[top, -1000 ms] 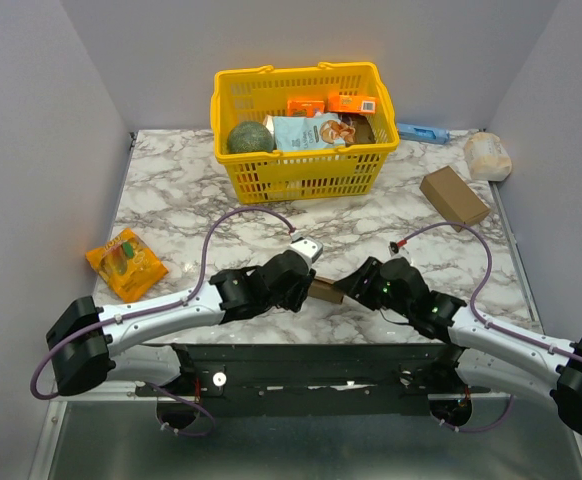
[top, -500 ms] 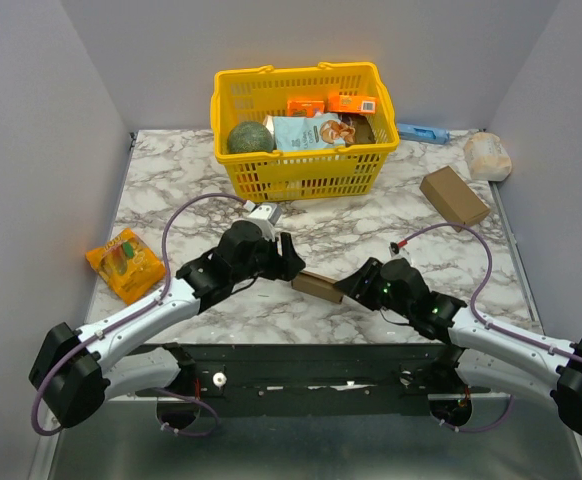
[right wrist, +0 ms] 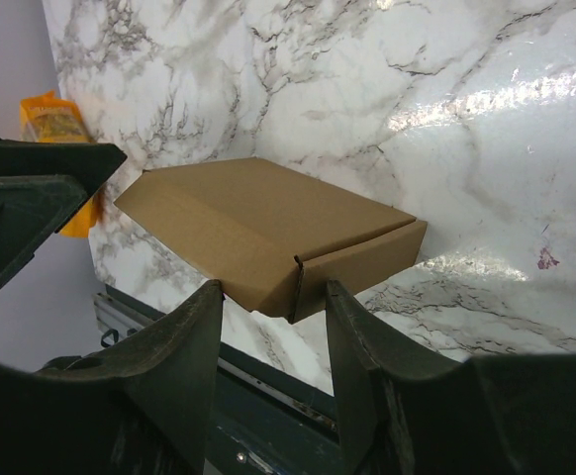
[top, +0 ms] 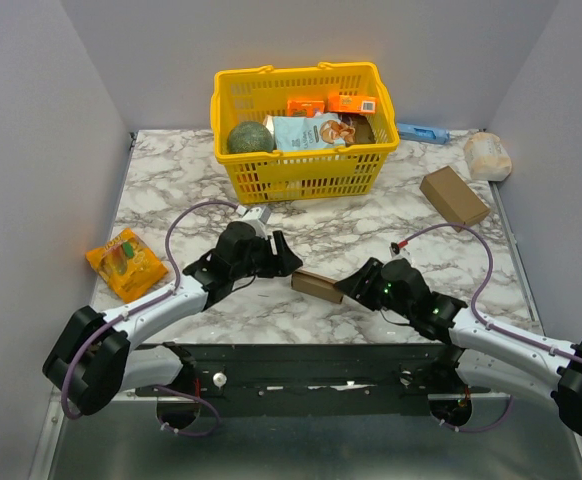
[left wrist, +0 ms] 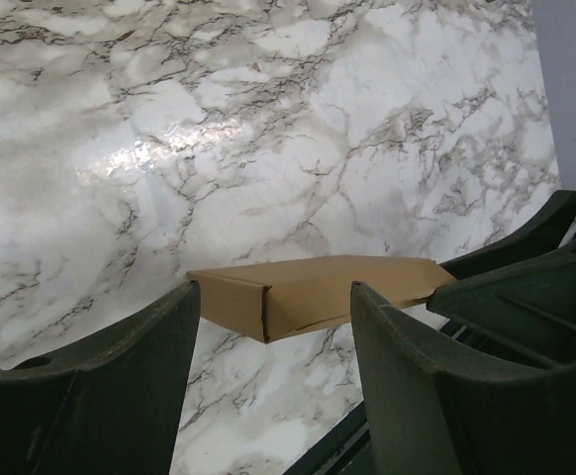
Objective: Fold the paper box
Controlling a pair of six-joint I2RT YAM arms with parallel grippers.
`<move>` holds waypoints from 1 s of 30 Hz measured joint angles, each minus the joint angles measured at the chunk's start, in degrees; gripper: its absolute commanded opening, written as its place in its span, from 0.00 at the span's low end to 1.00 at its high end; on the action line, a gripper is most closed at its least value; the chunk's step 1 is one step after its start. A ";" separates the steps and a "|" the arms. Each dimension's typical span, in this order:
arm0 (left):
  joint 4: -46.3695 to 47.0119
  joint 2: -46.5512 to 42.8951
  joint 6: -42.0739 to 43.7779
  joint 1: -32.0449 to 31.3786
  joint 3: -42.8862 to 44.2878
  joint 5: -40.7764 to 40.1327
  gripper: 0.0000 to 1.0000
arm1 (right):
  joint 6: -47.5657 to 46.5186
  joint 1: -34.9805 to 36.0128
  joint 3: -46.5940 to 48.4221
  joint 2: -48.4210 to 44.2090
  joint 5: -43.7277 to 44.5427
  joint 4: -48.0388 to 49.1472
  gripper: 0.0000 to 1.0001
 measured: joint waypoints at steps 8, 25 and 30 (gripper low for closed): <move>4.92 2.51 -2.16 0.09 -0.92 2.29 0.64 | 0.00 0.00 0.00 -0.07 0.04 -0.04 0.51; 11.67 2.08 -4.35 0.20 -6.80 5.60 0.42 | -0.02 0.00 0.00 -0.24 0.07 -0.31 0.51; 15.72 2.05 -4.48 0.42 -8.90 6.27 0.36 | -0.02 0.00 0.00 -0.28 0.07 -0.42 0.50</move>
